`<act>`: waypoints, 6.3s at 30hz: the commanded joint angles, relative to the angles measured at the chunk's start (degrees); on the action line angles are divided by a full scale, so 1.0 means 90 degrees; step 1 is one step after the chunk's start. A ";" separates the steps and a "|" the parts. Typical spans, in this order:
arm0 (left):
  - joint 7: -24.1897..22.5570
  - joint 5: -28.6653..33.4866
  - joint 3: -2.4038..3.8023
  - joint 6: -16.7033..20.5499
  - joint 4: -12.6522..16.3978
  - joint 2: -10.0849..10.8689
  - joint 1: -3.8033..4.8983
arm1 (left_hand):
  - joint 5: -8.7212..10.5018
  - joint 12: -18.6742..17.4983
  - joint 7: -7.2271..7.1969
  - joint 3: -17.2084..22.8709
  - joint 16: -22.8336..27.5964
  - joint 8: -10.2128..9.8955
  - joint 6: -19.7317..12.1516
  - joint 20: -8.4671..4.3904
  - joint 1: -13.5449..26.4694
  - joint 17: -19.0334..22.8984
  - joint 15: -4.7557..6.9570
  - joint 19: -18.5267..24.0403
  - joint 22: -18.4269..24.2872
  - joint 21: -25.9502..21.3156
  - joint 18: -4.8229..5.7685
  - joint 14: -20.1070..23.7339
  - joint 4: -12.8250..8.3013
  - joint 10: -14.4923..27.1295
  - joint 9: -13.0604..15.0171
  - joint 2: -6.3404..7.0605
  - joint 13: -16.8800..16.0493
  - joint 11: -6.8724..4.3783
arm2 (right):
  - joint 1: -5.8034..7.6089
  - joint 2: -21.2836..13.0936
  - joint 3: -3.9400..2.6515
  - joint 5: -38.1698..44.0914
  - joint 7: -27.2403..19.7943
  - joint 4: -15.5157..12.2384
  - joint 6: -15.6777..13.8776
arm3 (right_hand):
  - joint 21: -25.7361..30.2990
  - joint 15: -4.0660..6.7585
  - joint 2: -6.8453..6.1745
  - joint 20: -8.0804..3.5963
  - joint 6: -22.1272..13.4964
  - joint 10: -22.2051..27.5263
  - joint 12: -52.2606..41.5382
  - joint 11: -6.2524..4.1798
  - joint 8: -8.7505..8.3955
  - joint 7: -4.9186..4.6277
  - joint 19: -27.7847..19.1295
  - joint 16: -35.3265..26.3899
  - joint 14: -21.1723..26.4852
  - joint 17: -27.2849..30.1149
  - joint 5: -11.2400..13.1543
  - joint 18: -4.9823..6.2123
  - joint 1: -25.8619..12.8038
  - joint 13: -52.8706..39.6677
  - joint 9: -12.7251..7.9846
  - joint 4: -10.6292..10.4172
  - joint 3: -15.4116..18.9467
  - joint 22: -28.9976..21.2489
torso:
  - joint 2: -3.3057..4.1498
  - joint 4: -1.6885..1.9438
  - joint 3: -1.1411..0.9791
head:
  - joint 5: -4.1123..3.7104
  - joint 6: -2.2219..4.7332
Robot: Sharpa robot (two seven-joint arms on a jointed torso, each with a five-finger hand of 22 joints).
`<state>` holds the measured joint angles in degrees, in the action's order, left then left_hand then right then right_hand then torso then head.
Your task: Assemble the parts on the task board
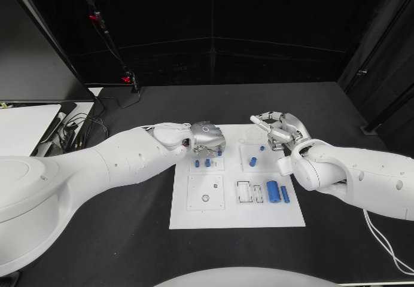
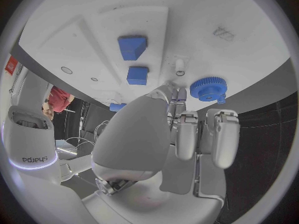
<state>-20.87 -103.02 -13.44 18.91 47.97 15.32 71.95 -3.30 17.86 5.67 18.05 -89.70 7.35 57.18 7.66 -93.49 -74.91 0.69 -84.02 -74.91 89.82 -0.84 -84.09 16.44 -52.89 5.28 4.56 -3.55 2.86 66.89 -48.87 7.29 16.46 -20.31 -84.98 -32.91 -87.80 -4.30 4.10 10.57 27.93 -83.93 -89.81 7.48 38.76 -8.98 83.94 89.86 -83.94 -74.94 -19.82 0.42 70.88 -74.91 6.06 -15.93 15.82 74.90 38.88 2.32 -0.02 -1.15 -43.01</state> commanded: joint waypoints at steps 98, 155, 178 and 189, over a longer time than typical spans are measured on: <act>-0.0521 -0.0037 -0.0005 0.1170 0.0290 0.0261 0.0122 | 0.0030 -0.0483 0.0015 0.0129 -0.0033 -0.0006 0.0597 -0.0058 0.0139 -0.1677 -0.0016 -0.0664 -0.1677 0.0020 0.0093 -0.0657 0.0021 -0.0723 0.0021 -0.0176 0.0004 0.0049 | 0.0010 -0.0004 -0.0003 -0.0007 0.0004 0.0012 0.0007 | 0.0060 -0.0024 0.0096 0.0028 0.0112 -0.0674 -0.0021 0.0050 -0.0018 -0.0363 0.0341 0.0016 -0.0673 -0.1673 -0.0126 0.0068 0.0057 -0.1676 -0.0050 -0.0021 -0.0013 0.1506 | -0.0007 0.0008 -0.0003 | -0.0015 0.0039; -0.0267 -0.0034 -0.0010 0.0090 0.1011 0.1220 0.0305 | 0.0038 -0.0639 0.0044 0.0158 -0.0033 -0.0100 0.0511 -0.0063 0.0249 -0.1677 -0.0078 -0.0664 -0.1677 0.0020 0.0093 -0.0657 0.0024 -0.0703 -0.0009 -0.0184 0.0009 0.0090 | 0.0008 -0.0051 -0.0002 -0.0007 -0.0015 0.0014 0.0052 | 0.0068 -0.0024 0.0100 0.0028 0.0110 -0.0674 -0.0021 0.0051 -0.0031 -0.0364 0.0332 0.0016 -0.0673 -0.1673 -0.0132 0.0071 0.0062 -0.1676 -0.0061 -0.0019 -0.0015 0.1501 | 0.0003 0.0011 -0.0004 | 0.0080 0.0002; -0.0334 -0.0034 -0.0010 0.0070 0.0729 0.1021 0.0229 | 0.0036 -0.0667 0.0050 0.0173 -0.0033 -0.0115 0.0492 -0.0062 0.0241 -0.1677 -0.0093 -0.0664 -0.1677 0.0020 0.0093 -0.0657 0.0021 -0.0688 -0.0015 -0.0188 0.0010 0.0098 | 0.0008 -0.0064 -0.0002 -0.0006 0.0017 -0.0005 0.0053 | 0.0065 -0.0025 0.0101 0.0028 0.0111 -0.0674 -0.0021 0.0052 -0.0036 -0.0364 0.0335 0.0016 -0.0673 -0.1673 -0.0134 0.0071 0.0063 -0.1676 -0.0066 -0.0020 -0.0014 0.1502 | 0.0005 0.0007 -0.0002 | 0.0060 -0.0022; -0.0391 -0.0034 -0.0010 -0.0064 0.0582 0.0902 0.0225 | 0.0037 -0.0672 0.0051 0.0176 -0.0033 -0.0118 0.0489 -0.0062 0.0239 -0.1677 -0.0097 -0.0664 -0.1677 0.0020 0.0093 -0.0657 0.0020 -0.0686 -0.0016 -0.0187 0.0009 0.0099 | 0.0008 -0.0050 -0.0002 -0.0007 0.0038 0.0003 0.0054 | 0.0070 -0.0025 0.0101 0.0028 0.0112 -0.0674 -0.0021 0.0052 -0.0038 -0.0365 0.0330 0.0016 -0.0673 -0.1673 -0.0134 0.0072 0.0063 -0.1676 -0.0069 -0.0020 -0.0013 0.1499 | -0.0002 0.0014 -0.0004 | 0.0063 -0.0059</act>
<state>-23.62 -103.13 -13.49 19.67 53.24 23.56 74.06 -2.72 12.15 5.81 19.33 -89.70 5.88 61.55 7.67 -91.70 -74.91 0.34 -84.02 -74.91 89.82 -0.84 -83.98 16.53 -59.15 5.10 3.24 -3.51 3.45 66.88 -49.35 7.29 16.45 -19.84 -84.82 -32.81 -87.36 -4.30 4.47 10.57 28.71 -83.93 -89.81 7.48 38.76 -9.13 83.95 89.86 -83.95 -74.91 -20.74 0.41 71.25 -74.91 5.53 -15.93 15.82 74.90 38.89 2.40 -0.05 -0.58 -43.48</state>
